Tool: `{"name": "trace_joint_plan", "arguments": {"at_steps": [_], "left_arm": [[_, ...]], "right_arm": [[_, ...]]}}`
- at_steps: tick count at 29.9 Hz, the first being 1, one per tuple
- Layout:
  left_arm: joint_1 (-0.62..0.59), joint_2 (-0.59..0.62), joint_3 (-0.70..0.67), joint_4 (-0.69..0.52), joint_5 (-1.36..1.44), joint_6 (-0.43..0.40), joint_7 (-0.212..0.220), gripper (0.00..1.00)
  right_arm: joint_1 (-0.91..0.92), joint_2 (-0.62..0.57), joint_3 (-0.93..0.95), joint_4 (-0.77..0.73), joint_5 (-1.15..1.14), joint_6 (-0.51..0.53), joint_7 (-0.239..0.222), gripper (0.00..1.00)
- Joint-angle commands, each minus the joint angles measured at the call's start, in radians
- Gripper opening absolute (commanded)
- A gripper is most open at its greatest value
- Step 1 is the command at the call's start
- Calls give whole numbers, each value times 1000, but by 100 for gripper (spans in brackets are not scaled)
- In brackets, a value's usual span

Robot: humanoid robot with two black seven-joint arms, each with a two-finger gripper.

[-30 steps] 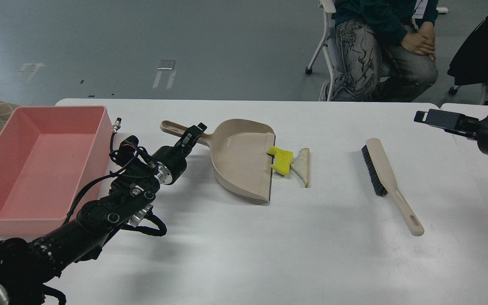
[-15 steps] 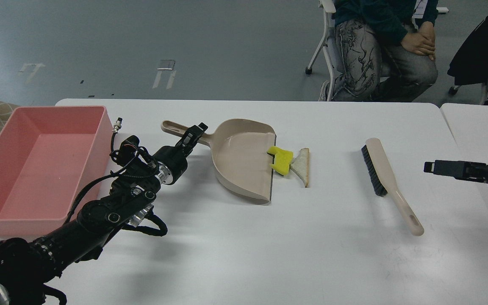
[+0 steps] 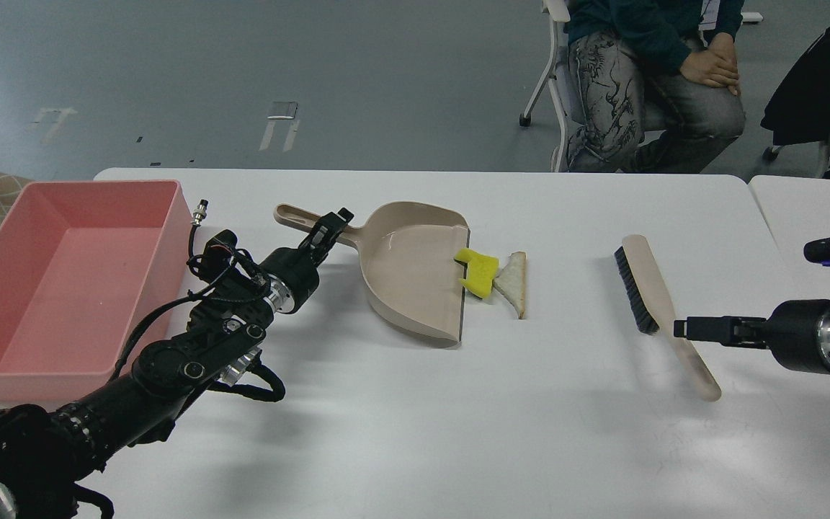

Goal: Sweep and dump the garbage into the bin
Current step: 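Grasp the wooden brush handle with the right gripper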

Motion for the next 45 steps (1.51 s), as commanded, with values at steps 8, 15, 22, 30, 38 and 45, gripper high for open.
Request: {"name": "trace_joint_plan", "arguments": {"at_steps": [8,15,22,30,38,45], "left_arm": [[-1,0,0,0,0,0,-1,0],[-1,0,0,0,0,0,-1,0],[0,0,0,0,0,0,-3,0],[0,0,0,0,-2,0,-3,0],[0,2,0,0,0,0,-4,0],[-1,2,-2,0,0,0,-4,0]], "right_arm": [[0,29,-11,-6,-46,0,-20,75],[0,30,-14,-3,-45,0,-20,61],[0,41,-14,-5,-43,0,-30,59],[-10,60,-14,-6,-45,0,-39,60],[-17,60,-14,-6,-48,0,-42,53],[-13,60,-14,-6,-48,-1,-42,25]]}}
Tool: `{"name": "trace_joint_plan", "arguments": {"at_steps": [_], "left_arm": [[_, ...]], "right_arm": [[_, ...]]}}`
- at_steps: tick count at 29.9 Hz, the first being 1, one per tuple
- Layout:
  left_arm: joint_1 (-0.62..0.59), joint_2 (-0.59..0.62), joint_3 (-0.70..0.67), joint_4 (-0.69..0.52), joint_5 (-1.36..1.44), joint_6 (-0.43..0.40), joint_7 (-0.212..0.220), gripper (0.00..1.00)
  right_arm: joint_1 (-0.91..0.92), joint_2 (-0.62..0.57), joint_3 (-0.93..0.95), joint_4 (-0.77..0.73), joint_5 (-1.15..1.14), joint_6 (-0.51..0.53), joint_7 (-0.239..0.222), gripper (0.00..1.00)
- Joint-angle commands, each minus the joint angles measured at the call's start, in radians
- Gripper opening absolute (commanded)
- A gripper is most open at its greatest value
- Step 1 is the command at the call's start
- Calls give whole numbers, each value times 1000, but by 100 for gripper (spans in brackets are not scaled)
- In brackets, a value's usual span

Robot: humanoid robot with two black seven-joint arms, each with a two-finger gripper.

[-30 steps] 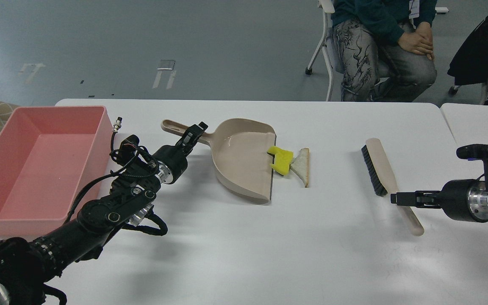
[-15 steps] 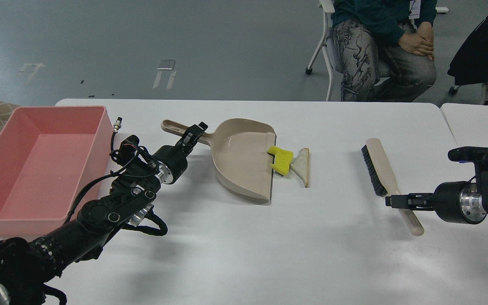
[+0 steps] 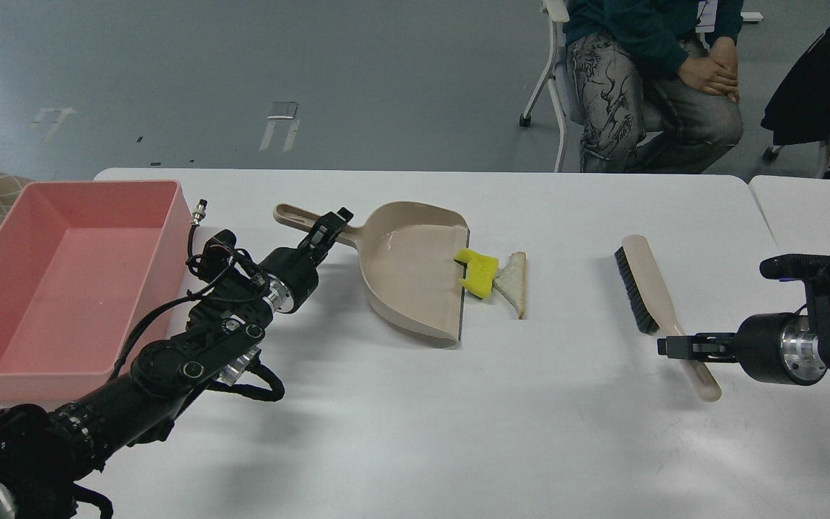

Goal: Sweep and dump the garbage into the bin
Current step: 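Grasp the wooden brush handle with the right gripper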

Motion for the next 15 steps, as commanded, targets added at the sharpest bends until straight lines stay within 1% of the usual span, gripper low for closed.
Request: {"name": "trace_joint_plan", "arguments": {"at_steps": [1,3,4,6,7,12,15], "left_arm": [[0,0,0,0,0,0,0,0],[-2,0,0,0,0,0,0,0],[-2,0,0,0,0,0,0,0],[0,0,0,0,0,0,0,0],[0,0,0,0,0,-1,0,0],[0,-1,-2,0,0,-2,0,0],[0,-1,0,0,-1,-1,0,0]], "right_arm": [[1,0,0,2,-2,0,0,20],[-1,1,0,2,-2,0,0,15],[-1,1,0,2,-2,0,0,15],[1,1,0,3,2,1,-1,1],[1,0,0,5,2,1,-1,0],[12,-6,0,8,3,6,-20,0],[42,-14,2,18,2,15,-21,0]]}}
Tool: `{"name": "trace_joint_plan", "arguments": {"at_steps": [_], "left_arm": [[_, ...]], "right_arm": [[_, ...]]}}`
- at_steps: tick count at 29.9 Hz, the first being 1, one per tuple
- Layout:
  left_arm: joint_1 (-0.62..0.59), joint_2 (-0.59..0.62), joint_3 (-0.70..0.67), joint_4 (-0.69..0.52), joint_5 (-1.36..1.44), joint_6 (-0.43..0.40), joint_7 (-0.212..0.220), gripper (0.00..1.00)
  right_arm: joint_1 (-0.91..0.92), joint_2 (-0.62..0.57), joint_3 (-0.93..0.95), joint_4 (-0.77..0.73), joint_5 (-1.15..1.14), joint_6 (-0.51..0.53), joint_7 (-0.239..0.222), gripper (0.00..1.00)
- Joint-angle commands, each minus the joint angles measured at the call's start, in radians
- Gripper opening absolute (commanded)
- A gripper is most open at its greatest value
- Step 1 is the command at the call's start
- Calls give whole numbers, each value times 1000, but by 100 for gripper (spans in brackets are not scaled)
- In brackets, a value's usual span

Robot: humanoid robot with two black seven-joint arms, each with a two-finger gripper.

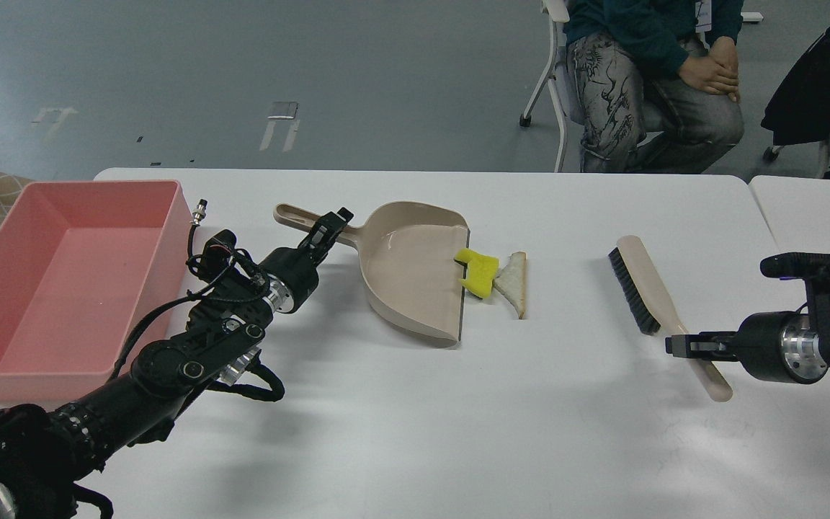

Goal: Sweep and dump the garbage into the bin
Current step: 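Grasp the wooden brush handle with the right gripper, then sweep the yellow sponge and scrap into the dustpan with the brush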

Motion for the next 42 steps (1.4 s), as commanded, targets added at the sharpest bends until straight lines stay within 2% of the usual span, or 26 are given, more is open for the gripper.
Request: {"name": "trace_joint_plan", "arguments": {"at_steps": [1,6,12,21,42], "left_arm": [[0,0,0,0,0,-1,0,0],[-5,0,0,0,0,-1,0,0],[-6,0,0,0,0,-1,0,0],[3,-2,0,0,0,-1,0,0],[3,0,0,0,0,-1,0,0]], "right_arm": [[40,-12,0,15,0,9,-3,0],[75,-32,5,36,1,42,-3,0],[74,7,1,37,-2,41,-22,0],[78,154,1,-32,0,41,-46,0],[71,447,35,-164,15,35,-53,0]]}}
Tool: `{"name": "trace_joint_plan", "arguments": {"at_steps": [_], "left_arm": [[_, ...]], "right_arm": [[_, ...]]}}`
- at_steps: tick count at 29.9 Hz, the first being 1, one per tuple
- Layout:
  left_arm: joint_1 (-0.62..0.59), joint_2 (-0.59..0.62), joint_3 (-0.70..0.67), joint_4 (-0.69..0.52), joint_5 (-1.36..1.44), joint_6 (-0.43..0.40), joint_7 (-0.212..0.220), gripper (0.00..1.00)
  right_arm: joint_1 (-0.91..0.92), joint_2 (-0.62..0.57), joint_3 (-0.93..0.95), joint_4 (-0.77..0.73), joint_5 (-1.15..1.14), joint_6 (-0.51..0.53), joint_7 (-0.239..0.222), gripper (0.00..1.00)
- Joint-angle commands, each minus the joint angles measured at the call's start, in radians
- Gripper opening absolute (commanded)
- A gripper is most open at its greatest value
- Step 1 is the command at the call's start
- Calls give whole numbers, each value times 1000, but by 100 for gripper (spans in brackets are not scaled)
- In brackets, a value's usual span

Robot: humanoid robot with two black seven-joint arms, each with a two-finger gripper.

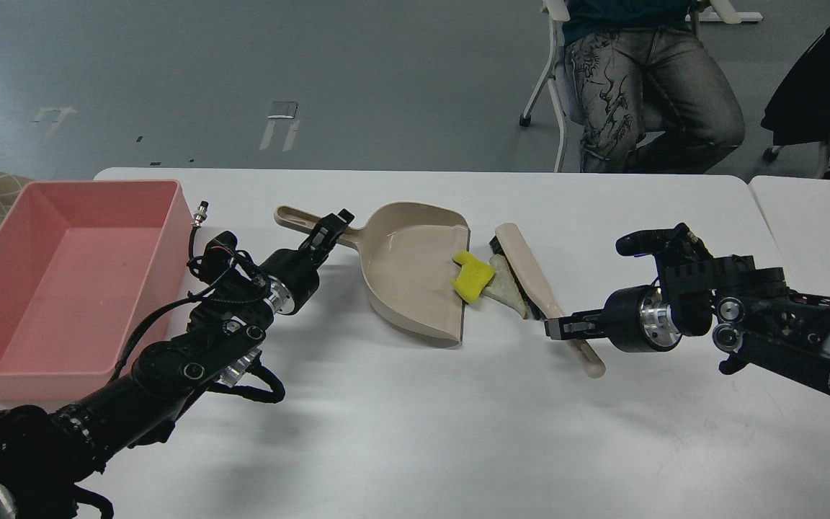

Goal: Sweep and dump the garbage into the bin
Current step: 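Sweep the yellow sponge and scrap into the dustpan with the brush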

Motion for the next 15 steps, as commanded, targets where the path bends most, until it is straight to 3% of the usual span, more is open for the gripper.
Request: {"name": "trace_joint_plan", "arguments": {"at_steps": [1,15], "left_arm": [[0,-1,0,0,0,0,0,0],[0,0,-2,-18,0,0,0,0]], "right_arm": [[-6,53,40,-25,1,-6,0,0],[-7,141,148,-31,12,-4,0,0]]}}
